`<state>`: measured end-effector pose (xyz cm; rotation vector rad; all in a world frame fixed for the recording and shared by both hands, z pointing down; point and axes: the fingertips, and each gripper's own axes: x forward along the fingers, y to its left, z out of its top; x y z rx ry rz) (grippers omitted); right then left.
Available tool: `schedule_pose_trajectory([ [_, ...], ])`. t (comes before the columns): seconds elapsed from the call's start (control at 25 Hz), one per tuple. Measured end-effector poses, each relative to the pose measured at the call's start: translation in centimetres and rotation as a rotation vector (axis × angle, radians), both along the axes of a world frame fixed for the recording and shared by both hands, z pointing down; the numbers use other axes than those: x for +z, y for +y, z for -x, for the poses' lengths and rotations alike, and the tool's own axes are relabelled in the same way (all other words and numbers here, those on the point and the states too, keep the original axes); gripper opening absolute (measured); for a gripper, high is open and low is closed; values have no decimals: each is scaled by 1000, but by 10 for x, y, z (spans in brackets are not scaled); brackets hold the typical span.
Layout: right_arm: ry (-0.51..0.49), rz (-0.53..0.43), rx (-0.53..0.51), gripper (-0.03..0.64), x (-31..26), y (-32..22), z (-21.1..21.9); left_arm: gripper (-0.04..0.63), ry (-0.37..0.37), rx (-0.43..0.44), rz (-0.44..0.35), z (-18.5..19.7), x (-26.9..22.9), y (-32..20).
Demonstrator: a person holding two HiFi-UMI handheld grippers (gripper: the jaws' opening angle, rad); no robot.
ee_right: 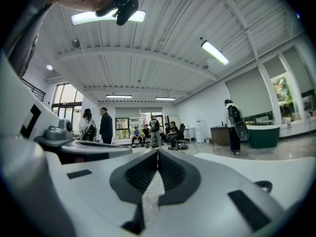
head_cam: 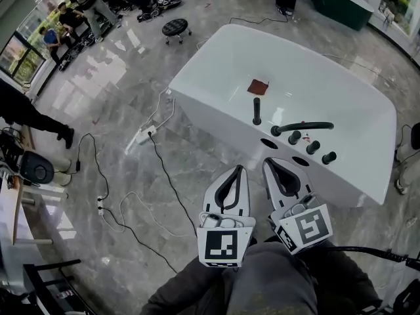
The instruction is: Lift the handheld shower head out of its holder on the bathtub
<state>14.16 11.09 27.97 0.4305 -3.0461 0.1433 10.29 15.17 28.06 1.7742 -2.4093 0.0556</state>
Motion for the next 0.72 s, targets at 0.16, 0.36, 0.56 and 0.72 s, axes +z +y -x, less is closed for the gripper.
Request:
schedule_pose_trajectory([
  [0.16,15,-7,2,5,2,-15,18,3,8,-1,9,21,3,-16],
  [0.36,12,-16,28,5,2,-47,29,3,26,13,25,33,11,-45],
  [0.56,25,-14,34,5,10,-80,47,3,19,11,39,51,18,-76],
  [0.72,28,-10,24,5,9,-100,63,3,24,1,46,66,14,-94],
])
